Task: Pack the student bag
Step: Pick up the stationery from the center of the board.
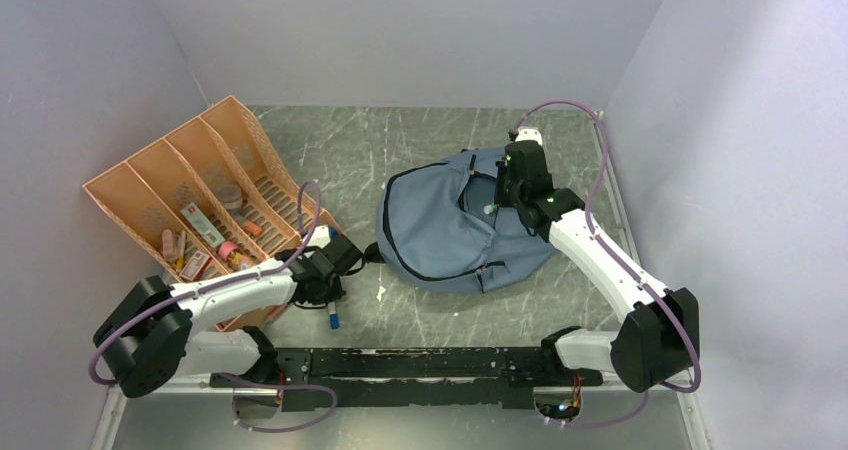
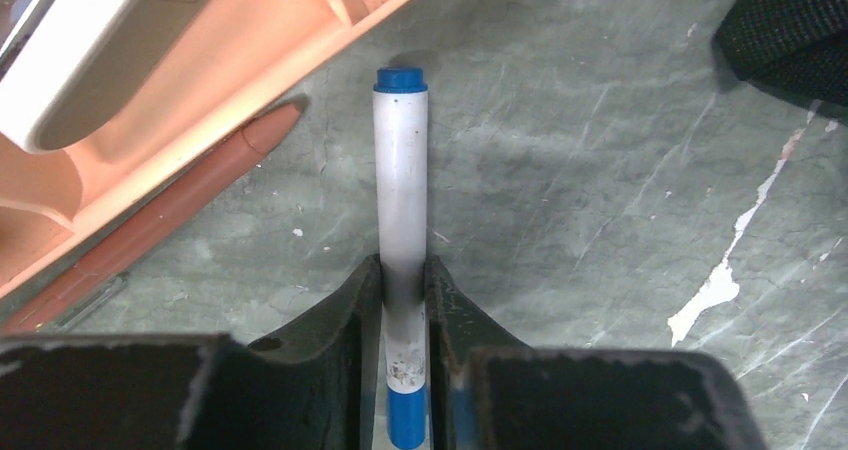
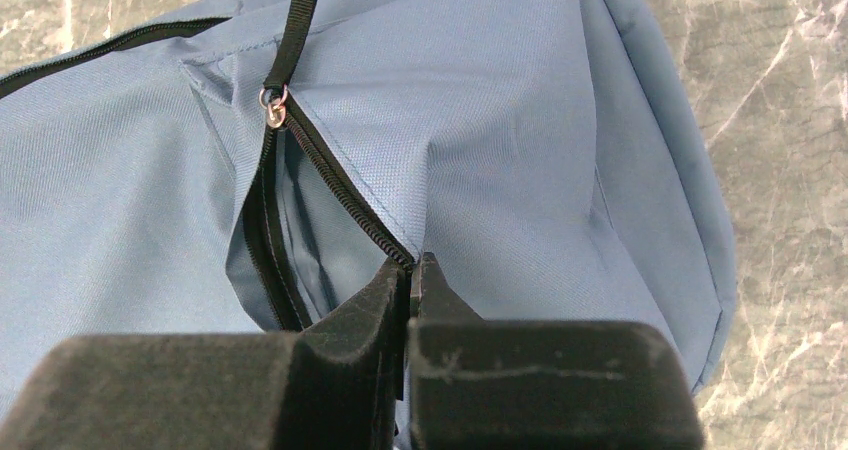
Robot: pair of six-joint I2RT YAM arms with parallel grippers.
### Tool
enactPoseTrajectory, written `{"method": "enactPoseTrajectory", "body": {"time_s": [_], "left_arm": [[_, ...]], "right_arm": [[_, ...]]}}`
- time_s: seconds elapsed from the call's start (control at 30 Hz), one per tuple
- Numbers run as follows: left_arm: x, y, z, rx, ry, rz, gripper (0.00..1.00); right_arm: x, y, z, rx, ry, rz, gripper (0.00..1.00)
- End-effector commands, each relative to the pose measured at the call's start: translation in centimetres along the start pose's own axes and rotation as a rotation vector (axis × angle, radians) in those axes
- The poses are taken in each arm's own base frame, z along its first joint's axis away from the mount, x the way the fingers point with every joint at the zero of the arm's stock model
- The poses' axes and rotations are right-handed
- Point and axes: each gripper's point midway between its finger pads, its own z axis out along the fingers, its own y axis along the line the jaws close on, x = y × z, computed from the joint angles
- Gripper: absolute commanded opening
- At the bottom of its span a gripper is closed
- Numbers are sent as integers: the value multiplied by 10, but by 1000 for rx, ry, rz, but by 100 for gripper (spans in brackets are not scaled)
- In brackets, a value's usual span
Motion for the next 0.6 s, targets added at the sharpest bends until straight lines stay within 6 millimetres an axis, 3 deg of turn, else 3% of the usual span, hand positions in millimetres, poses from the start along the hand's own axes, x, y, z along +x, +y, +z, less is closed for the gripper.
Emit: {"method": "enactPoseTrajectory", "body": {"time_s": [0.0,0.07,0.23,0.57], "left_arm": [[14,0,13,1,45,19,15],[11,-5,12,9,41,43,5],[-14,-28,1,61,-4,106,5],[-80,-96,-57,295,-155,117,5]], "right_arm": [[-8,-9,-3,31,-34,9,0],[-9,-8,-3,30,-36,11,0],[-12,-7,-4,23,-41,10,0],[-14,-7,-5,23,-44,9,0]]}}
